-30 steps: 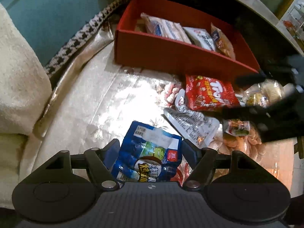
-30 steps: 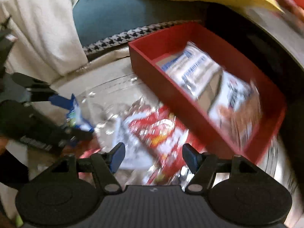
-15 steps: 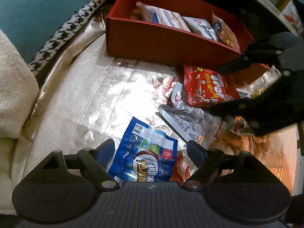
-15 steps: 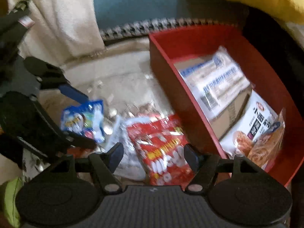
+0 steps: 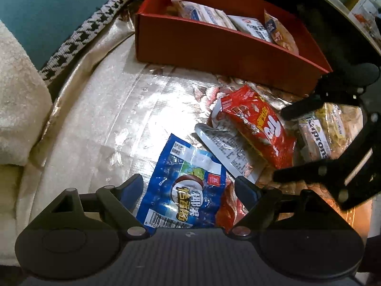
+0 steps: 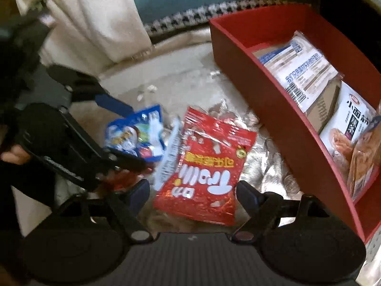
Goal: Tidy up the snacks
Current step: 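Close right gripper on red Trolli bag while left gripper positions over blue sausage pack, then lift the Trolli bag and sausage pack with both grippers and carry them over the red tray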
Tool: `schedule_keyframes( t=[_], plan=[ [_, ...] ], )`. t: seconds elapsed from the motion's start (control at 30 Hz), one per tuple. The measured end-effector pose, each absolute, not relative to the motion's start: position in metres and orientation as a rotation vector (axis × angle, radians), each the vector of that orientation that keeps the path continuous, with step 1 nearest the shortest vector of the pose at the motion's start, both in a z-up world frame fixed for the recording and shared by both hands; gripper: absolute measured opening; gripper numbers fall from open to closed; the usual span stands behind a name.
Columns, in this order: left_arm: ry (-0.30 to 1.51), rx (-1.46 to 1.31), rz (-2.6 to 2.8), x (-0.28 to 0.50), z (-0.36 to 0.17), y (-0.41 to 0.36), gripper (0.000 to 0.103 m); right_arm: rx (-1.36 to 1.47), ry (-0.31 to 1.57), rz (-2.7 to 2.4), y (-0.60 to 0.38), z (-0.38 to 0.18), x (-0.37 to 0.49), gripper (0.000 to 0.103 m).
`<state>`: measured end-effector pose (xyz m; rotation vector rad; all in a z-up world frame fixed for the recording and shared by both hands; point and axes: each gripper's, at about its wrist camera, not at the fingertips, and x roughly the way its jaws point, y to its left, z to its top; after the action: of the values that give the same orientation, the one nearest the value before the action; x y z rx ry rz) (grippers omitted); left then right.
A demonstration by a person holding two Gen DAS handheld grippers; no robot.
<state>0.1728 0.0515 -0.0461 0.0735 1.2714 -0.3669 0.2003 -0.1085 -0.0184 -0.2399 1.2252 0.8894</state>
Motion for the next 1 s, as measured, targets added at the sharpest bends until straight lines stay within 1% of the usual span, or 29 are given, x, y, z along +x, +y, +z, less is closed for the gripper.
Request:
schedule_keyframes(
  t=[0.1, 0.3, 0.33, 0.37, 0.4, 0.47, 0.5, 0.57, 0.67, 0.73, 0.8, 0.83, 0.9, 1.0],
  plan=[
    [1.268, 0.121, -0.372, 0.171, -0.048, 0.047, 0.090, -0.227, 1.217, 0.749, -0.104, -0.020, 0.207, 0.075],
    [1.255, 0.192, -0.378, 0.163, -0.049, 0.040, 0.091, -0.168, 1.220, 0.662, -0.085, -0.040, 0.206, 0.075],
    [1.254, 0.187, -0.381, 0.163, -0.049, 0.041, 0.091, -0.182, 1.208, 0.652, -0.083, -0.040, 0.203, 0.073],
    [1.257, 0.181, -0.384, 0.164, -0.048, 0.042, 0.092, -0.193, 1.195, 0.640, -0.083, -0.039, 0.200, 0.067],
    [1.258, 0.176, -0.386, 0.164, -0.048, 0.042, 0.092, -0.170, 1.190, 0.629, -0.087, -0.038, 0.199, 0.055],
    [1.256, 0.177, -0.392, 0.165, -0.049, 0.041, 0.098, -0.087, 1.202, 0.613, -0.098, -0.036, 0.200, 0.049],
    [1.254, 0.201, -0.395, 0.163, -0.051, 0.037, 0.099, -0.061, 1.206, 0.595, -0.104, -0.035, 0.199, 0.046],
    [1.240, 0.269, -0.390, 0.160, -0.055, 0.028, 0.103, -0.041, 1.197, 0.563, -0.115, -0.032, 0.195, 0.045],
    [1.207, 0.322, -0.384, 0.152, -0.059, 0.019, 0.103, 0.048, 1.185, 0.541, -0.133, -0.025, 0.186, 0.045],
    [1.203, 0.296, -0.381, 0.152, -0.058, 0.021, 0.100, 0.100, 1.161, 0.531, -0.144, -0.017, 0.176, 0.045],
    [1.192, 0.280, -0.366, 0.149, -0.052, 0.023, 0.088, 0.119, 1.154, 0.526, -0.149, -0.011, 0.171, 0.045],
    [1.185, 0.277, -0.349, 0.150, -0.048, 0.023, 0.077, 0.123, 1.148, 0.521, -0.151, -0.007, 0.167, 0.045],
    [1.214, 0.231, -0.325, 0.154, -0.045, 0.027, 0.077, 0.156, 1.130, 0.516, -0.156, -0.001, 0.164, 0.045],
    [1.217, 0.243, -0.294, 0.153, -0.045, 0.024, 0.076, 0.187, 1.102, 0.498, -0.163, 0.007, 0.160, 0.045]
  ],
)
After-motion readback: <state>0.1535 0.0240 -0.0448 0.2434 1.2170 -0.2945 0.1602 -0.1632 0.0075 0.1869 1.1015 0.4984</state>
